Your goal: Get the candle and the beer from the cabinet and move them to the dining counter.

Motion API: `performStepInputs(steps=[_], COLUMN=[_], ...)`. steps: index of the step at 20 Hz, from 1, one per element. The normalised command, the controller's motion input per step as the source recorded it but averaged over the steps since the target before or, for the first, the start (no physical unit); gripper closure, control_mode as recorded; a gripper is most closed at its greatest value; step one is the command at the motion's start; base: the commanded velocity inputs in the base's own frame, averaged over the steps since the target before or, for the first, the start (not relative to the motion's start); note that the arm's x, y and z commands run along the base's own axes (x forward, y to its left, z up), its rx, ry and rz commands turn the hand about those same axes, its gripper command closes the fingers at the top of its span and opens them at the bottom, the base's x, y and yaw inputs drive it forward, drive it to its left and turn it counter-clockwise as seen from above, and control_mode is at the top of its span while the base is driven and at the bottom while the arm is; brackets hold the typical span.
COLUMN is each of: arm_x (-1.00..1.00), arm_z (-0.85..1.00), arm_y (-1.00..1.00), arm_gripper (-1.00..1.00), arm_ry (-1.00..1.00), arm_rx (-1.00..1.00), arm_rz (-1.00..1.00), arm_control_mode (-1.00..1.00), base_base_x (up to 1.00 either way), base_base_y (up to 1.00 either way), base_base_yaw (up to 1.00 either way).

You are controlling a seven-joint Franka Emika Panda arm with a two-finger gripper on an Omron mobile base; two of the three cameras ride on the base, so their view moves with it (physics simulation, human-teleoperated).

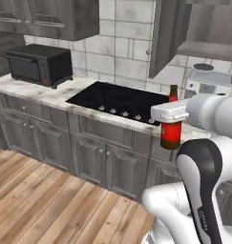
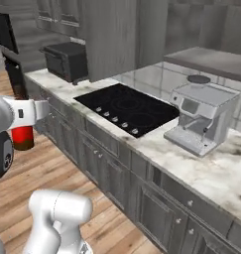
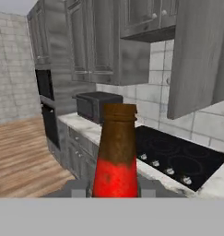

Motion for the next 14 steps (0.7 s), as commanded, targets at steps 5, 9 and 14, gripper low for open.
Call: performStepInputs(steps=[5, 9, 14], arm_x=[0.00, 0.00, 0.00], arm_z=[0.00, 0.00, 0.00], arm_y=[0.00, 0.00, 0.00], arm_gripper=[1.00, 1.00, 1.00], arm_ry=[0.00, 0.00, 0.00], arm_rx=[0.00, 0.00, 0.00], arm_rz=[0.00, 0.00, 0.00], arm_control_mode=[1.00, 1.00, 1.00], base_base_x=[0.00, 0.00, 0.01], base_base_y=[0.06, 0.01, 0.00], base_base_yaw=[1.00, 0.99, 0.97])
